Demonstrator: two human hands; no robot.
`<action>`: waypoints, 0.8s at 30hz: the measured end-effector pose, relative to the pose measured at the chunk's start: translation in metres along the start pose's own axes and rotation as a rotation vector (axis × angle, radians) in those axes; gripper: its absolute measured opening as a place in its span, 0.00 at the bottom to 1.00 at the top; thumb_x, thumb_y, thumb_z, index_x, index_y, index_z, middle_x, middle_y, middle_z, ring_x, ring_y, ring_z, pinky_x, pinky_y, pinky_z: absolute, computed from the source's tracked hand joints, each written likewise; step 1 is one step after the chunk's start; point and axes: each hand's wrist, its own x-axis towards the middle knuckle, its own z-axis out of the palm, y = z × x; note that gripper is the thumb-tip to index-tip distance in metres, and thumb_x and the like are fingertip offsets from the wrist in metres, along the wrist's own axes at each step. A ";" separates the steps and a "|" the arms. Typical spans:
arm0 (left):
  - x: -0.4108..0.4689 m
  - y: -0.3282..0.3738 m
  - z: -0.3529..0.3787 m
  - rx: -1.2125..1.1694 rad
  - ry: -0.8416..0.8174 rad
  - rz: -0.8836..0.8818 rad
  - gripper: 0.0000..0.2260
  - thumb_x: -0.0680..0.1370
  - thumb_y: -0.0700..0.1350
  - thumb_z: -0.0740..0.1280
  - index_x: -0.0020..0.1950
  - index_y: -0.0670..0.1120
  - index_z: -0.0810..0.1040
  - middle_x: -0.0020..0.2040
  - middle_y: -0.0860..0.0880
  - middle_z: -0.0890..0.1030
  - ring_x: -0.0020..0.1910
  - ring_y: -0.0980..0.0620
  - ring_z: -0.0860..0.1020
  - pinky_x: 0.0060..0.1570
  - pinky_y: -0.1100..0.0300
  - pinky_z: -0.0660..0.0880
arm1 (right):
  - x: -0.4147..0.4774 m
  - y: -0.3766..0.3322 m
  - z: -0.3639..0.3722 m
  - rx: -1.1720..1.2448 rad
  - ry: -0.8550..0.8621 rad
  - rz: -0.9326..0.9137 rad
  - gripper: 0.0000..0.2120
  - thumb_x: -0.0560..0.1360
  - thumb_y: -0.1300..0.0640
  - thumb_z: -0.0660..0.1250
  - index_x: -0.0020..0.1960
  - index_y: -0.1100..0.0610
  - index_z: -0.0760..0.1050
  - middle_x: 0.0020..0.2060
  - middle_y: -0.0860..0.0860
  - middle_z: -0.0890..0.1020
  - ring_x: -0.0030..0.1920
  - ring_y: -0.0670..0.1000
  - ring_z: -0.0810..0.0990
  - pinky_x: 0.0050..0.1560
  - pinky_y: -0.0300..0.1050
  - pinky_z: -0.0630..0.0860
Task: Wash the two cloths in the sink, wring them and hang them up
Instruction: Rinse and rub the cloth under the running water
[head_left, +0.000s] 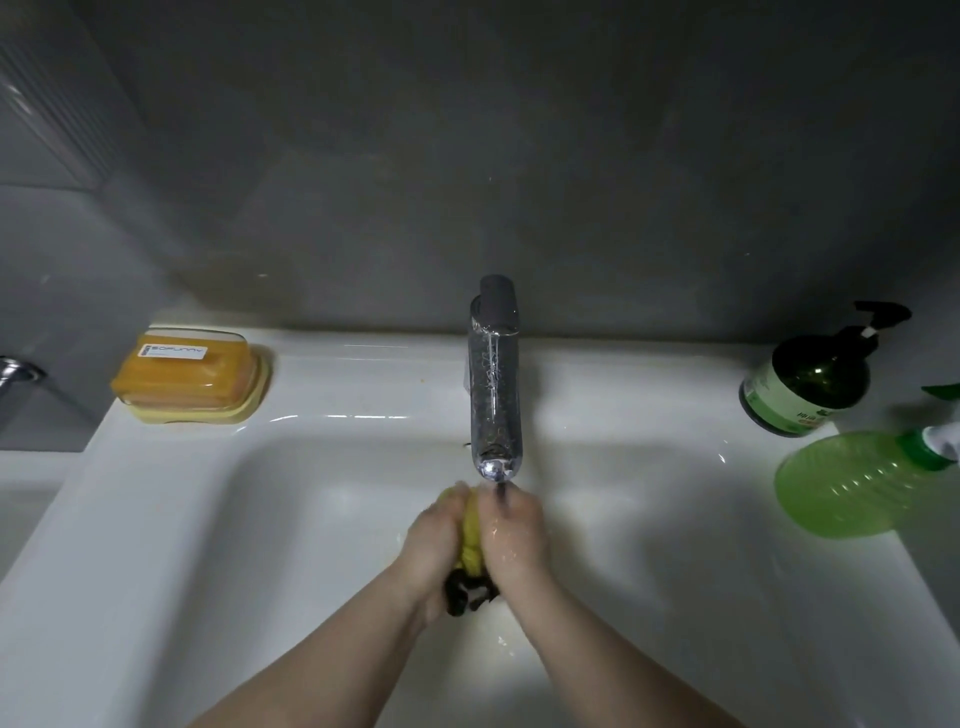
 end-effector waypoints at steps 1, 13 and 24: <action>0.001 0.002 -0.003 -0.023 0.004 -0.018 0.16 0.80 0.51 0.54 0.42 0.42 0.75 0.27 0.43 0.78 0.22 0.48 0.76 0.21 0.66 0.70 | -0.006 0.001 0.004 -0.008 -0.040 -0.015 0.15 0.74 0.50 0.57 0.30 0.53 0.66 0.37 0.59 0.79 0.40 0.56 0.76 0.39 0.41 0.65; 0.000 -0.019 -0.024 0.060 -0.217 -0.185 0.30 0.76 0.64 0.50 0.50 0.42 0.80 0.39 0.39 0.80 0.31 0.45 0.79 0.30 0.60 0.74 | -0.025 0.005 -0.008 0.271 -0.194 0.064 0.21 0.74 0.52 0.61 0.23 0.50 0.69 0.18 0.44 0.71 0.23 0.40 0.68 0.24 0.29 0.63; -0.008 0.007 -0.034 0.202 -0.087 0.163 0.08 0.61 0.39 0.65 0.39 0.44 0.74 0.30 0.47 0.77 0.31 0.49 0.76 0.32 0.62 0.72 | -0.014 0.051 -0.034 0.632 -0.344 0.510 0.22 0.77 0.43 0.53 0.50 0.60 0.75 0.41 0.54 0.80 0.41 0.51 0.77 0.44 0.42 0.72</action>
